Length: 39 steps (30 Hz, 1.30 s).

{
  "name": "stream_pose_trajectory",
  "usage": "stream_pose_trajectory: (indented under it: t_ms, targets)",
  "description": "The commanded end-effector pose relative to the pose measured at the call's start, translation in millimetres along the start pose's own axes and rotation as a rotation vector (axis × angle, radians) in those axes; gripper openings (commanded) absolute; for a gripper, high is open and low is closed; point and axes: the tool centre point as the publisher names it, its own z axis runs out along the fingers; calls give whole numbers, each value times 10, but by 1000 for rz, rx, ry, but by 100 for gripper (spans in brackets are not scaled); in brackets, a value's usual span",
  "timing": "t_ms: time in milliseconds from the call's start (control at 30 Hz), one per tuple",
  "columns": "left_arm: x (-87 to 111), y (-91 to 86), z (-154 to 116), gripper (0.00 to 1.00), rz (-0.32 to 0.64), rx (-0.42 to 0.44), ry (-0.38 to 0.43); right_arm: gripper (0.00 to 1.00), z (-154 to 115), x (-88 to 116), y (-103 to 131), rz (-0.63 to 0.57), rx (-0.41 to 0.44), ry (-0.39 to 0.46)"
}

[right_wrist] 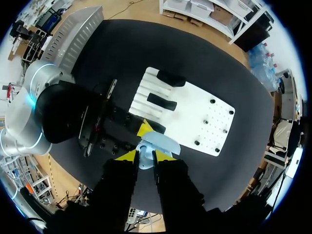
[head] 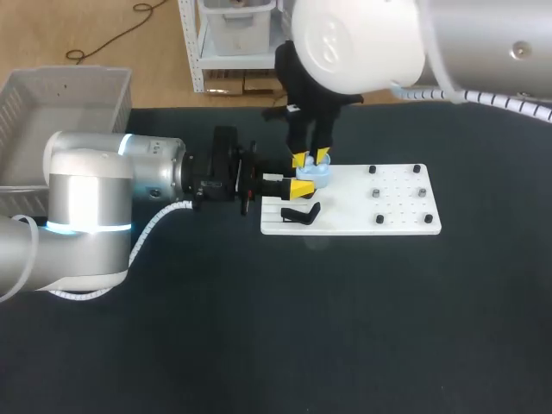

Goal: Pick up each earbud case from the left stands, insert the matching earbuds, close the lid, and place the case in the box.

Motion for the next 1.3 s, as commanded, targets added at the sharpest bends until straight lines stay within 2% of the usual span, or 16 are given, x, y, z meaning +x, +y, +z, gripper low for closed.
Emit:
stream_pose_trajectory:
  t_ms: [33, 333, 433, 467, 500, 533, 800, 900, 1067, 1300]
  targets:
    - [-4, -6, -1, 0, 0, -2, 1, 0, 26, -43, -1, 0, 3, 9]
    - [-4, -6, -1, 0, 0, -2, 1, 0, 65, -70, -9, -2, 5, 24]
    - [-4, -6, -1, 0, 0, -2, 1, 48, 54, -59, -1, -2, 5, 26]
    - [-4, -6, -1, 0, 0, -2, 1, 73, 39, -48, 3, -3, 6, 24]
    - [-4, -6, -1, 0, 0, -2, 1, 92, 17, -35, 7, -3, 8, 22]
    - [-4, -6, -1, 0, 0, -2, 1, 100, -7, -21, 11, -4, 9, 18]
    - [-4, -6, -1, 0, 0, -2, 1, 100, -256, 70, -45, 29, 12, -44]
    - [-4, -6, -1, 0, 0, -2, 1, 100, -305, -1, -178, 92, 1, -72]
    - [-4, -6, -1, 0, 0, -2, 1, 100, -283, -186, -491, 296, -22, -143]
    - [-4, -6, -1, 0, 0, -2, 1, 100, -154, -307, -627, 388, 24, -164]
